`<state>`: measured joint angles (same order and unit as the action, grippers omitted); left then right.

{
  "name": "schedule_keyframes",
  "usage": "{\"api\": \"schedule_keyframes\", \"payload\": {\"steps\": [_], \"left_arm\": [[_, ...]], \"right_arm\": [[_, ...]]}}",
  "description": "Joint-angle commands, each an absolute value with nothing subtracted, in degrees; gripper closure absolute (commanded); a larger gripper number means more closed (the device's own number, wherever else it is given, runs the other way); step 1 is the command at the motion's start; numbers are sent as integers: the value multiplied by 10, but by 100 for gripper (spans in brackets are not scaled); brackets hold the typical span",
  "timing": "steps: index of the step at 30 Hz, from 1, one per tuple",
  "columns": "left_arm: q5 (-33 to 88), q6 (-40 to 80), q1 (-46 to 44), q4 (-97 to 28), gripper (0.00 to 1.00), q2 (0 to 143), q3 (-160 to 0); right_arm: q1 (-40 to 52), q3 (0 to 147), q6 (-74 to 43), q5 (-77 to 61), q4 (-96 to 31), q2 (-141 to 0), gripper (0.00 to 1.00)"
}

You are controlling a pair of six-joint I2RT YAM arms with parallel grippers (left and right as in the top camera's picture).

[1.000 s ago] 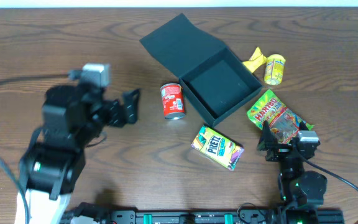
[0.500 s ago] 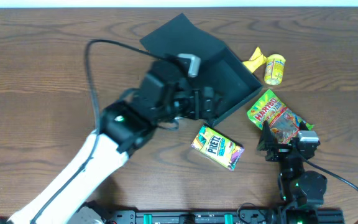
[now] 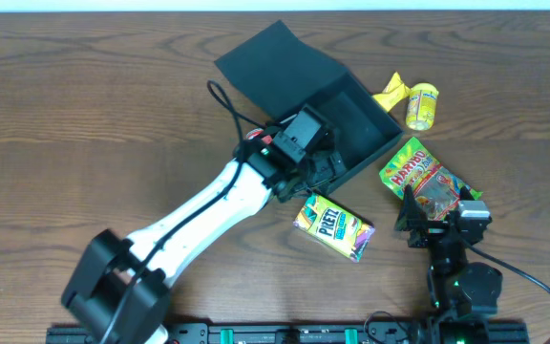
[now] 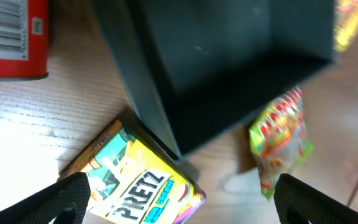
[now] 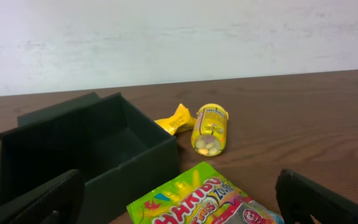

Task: Pack container
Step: 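Move the left gripper to the black box's open lid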

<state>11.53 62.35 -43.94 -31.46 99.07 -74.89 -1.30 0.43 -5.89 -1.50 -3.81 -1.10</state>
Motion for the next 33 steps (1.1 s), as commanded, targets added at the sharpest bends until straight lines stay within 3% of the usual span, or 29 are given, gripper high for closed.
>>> {"api": "schedule_keyframes", "payload": {"steps": [1, 5, 13, 20, 23, 33], "left_arm": [[90, 689, -441, -329, 6, 1018, -779], [47, 750, -441, -360, 13, 1040, -779], [22, 753, -443, -342, 19, 1047, -779], [10, 745, -443, -343, 30, 1047, -779], [4, 739, -443, -350, 40, 1047, -779], [-4, 740, -446, -328, 41, 1052, -779]], "right_arm": [[-11, 3, -66, -17, -41, -11, 1], [-11, 3, -66, -17, -41, -11, 1], [-11, 3, -66, -17, -41, -11, 1], [-11, 3, -66, -17, -41, -11, 1], [-11, 3, -66, -17, -41, -11, 1], [-11, 3, -66, -17, -41, -11, 1]]}}
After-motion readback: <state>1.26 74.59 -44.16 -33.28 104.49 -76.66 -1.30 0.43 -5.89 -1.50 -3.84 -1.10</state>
